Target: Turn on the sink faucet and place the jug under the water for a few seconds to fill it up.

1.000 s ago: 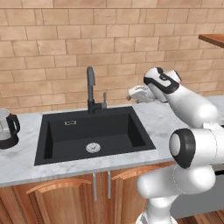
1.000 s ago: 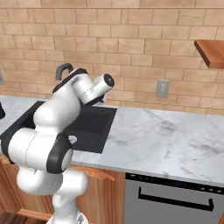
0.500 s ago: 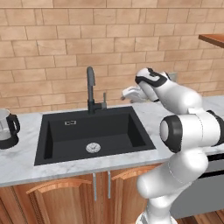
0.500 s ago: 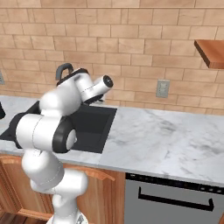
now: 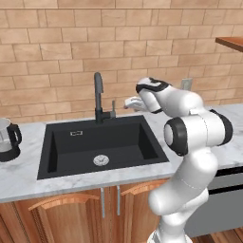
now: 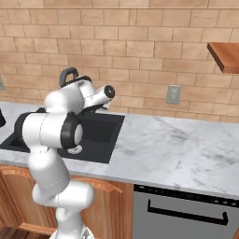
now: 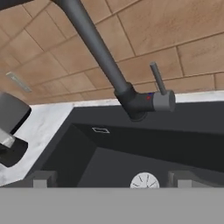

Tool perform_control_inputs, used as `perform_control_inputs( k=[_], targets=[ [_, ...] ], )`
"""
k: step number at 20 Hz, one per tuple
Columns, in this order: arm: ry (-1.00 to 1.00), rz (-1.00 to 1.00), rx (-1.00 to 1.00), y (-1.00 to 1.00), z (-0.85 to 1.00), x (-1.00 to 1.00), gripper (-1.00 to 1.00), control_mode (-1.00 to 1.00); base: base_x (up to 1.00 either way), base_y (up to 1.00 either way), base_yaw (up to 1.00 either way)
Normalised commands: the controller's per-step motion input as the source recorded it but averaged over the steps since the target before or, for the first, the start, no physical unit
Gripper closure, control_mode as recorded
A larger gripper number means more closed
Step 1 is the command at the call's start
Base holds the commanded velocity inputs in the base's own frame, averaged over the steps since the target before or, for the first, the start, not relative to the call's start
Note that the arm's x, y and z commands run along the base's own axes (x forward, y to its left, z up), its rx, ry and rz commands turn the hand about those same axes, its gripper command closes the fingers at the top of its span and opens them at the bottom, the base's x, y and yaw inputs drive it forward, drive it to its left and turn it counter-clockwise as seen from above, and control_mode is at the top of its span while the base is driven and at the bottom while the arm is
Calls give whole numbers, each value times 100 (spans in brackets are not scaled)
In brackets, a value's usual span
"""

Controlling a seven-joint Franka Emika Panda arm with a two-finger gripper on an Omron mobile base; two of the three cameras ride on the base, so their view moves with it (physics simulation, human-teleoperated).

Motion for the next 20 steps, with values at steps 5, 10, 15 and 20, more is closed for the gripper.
perform_control_inputs(
  k=[5,10,15,20],
  targets=[
    [0,-5,0,8,-7,37,-100,-100,0,0,0],
    [0,-3,0,1,-3,27,-100,-100,0,0,0],
    [0,-3,0,6,-7,28,-100,-100,0,0,0],
    [0,-3,-1,11,-13,29,-100,-100,0,0,0]
  ],
)
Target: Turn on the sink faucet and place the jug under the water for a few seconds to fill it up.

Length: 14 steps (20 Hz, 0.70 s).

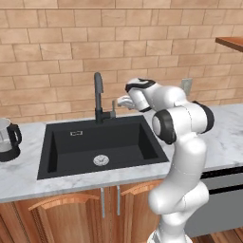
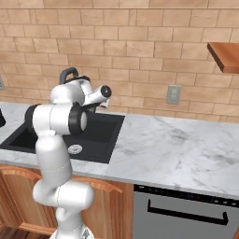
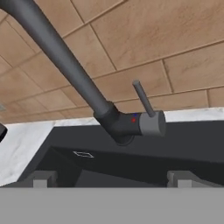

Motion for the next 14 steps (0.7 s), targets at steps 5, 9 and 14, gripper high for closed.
perform_control_inputs(
  k=[5,9,14],
  targets=[
    [0,-3,-2,8,-14,31,-100,-100,0,0,0],
    [0,-3,-2,8,-14,35,-100,-100,0,0,0],
    [0,-3,-2,5,-15,32,-100,-100,0,0,0]
  ],
)
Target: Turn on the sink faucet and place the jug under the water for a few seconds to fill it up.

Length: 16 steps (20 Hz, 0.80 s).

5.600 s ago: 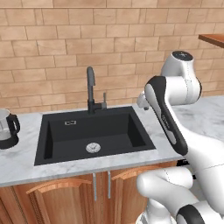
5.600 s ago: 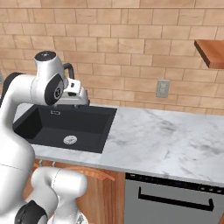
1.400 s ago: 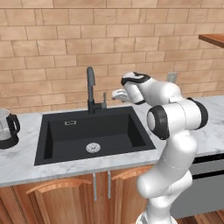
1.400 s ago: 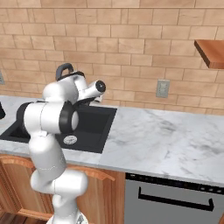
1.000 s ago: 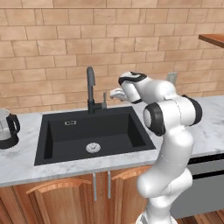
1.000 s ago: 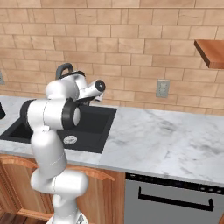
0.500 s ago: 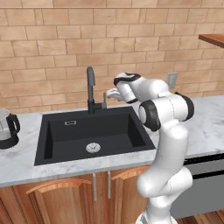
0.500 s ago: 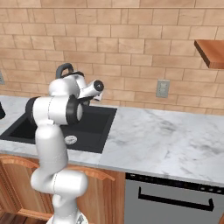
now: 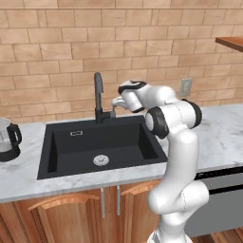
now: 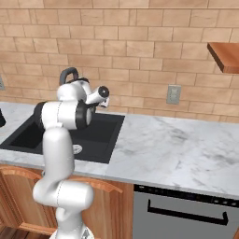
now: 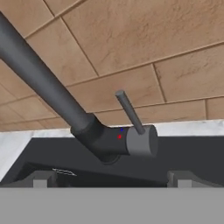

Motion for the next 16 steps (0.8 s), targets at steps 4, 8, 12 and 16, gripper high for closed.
perform_control_inputs(
  k=[4,8,12,16],
  targets=[
    [0,-3,0,5,-13,33,-100,-100,0,0,0],
    [0,-3,0,2,-14,35,-100,-100,0,0,0],
    [0,-3,0,0,-14,37,-100,-100,0,0,0],
    [0,-2,0,0,-9,30,-100,-100,0,0,0]
  ],
)
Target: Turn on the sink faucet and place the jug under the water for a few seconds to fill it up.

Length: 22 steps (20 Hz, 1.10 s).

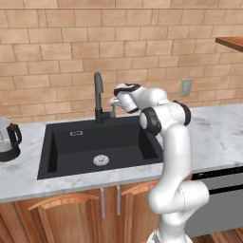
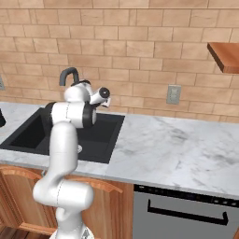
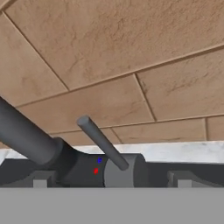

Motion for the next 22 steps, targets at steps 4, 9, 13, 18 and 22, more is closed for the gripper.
perform_control_inputs(
  k=[4,9,13,18,22],
  targets=[
    [0,-2,0,0,-9,24,-100,-100,0,0,0],
    [0,-3,0,2,-11,25,-100,-100,0,0,0],
    [0,-3,0,6,-10,27,-100,-100,0,0,0],
    [0,-1,0,11,-10,21,-100,-100,0,0,0],
    [0,0,-2,9,-1,22,-100,-100,0,0,0]
  ],
)
